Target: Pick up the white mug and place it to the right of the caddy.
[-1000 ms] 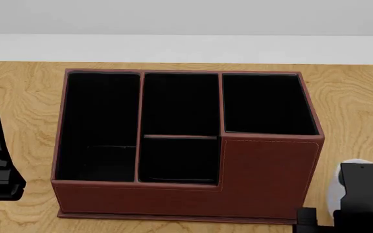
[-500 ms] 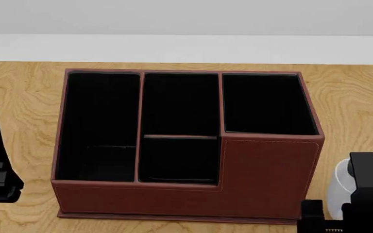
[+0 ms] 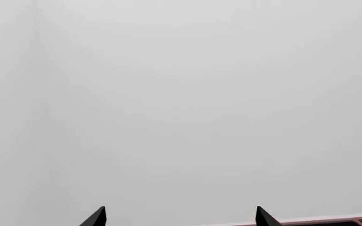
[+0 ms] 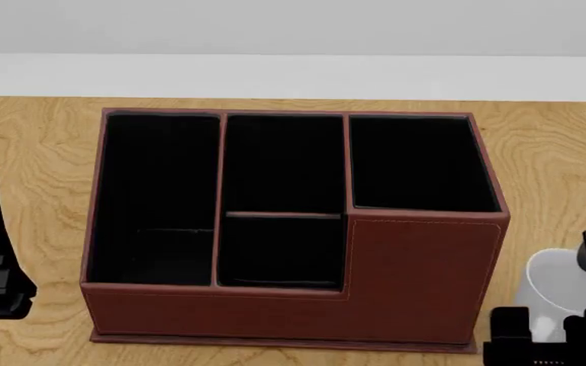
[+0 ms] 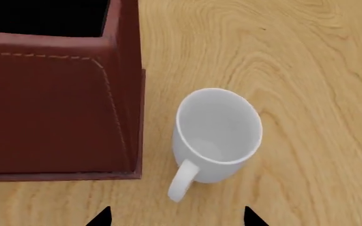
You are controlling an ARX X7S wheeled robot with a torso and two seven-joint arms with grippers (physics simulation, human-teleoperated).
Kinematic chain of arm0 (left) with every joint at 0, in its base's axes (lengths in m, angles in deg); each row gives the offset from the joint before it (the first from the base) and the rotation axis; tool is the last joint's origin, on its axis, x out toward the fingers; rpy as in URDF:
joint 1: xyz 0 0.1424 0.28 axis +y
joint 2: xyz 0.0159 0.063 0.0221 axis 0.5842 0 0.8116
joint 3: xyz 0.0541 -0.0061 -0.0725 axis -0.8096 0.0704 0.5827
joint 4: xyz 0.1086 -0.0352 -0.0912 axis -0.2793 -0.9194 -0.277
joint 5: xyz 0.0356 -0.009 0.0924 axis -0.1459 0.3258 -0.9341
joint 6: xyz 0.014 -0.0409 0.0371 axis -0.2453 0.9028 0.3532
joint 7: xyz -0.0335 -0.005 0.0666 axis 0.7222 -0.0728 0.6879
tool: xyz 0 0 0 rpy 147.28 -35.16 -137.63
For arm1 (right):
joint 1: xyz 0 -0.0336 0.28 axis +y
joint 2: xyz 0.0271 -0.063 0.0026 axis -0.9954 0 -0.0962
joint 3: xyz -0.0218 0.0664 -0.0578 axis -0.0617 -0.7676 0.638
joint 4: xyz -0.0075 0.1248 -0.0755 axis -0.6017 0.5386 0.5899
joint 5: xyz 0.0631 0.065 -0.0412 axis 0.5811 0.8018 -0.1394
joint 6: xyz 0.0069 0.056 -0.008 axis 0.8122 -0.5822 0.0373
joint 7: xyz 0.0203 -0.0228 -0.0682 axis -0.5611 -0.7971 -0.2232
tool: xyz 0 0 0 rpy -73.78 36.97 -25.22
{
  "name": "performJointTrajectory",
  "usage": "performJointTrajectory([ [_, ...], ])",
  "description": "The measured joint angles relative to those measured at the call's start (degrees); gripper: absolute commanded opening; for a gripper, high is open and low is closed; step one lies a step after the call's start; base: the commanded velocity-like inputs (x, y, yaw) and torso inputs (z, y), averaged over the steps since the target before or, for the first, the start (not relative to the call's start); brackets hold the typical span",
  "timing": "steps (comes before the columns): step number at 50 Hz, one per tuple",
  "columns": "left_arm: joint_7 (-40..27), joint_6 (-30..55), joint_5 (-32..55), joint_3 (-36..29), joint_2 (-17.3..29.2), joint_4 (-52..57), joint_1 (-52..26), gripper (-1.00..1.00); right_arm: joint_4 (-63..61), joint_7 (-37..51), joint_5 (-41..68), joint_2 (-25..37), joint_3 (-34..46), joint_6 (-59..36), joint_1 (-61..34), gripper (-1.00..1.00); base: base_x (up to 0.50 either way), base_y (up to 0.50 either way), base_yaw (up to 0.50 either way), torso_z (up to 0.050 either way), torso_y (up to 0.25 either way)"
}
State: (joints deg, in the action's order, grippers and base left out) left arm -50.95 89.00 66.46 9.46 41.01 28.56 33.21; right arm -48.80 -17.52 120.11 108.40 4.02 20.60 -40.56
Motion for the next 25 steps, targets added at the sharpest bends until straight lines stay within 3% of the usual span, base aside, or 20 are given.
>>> performJointTrajectory([
  [25,-0.9,0.8,0.5,-0.9,0.0,0.7,-1.0,1.0,-11.7,3.4,5.5,8.0,-5.1,5.9,6.8,1.0,0.0,0.0,0.0,0.0,0.0],
])
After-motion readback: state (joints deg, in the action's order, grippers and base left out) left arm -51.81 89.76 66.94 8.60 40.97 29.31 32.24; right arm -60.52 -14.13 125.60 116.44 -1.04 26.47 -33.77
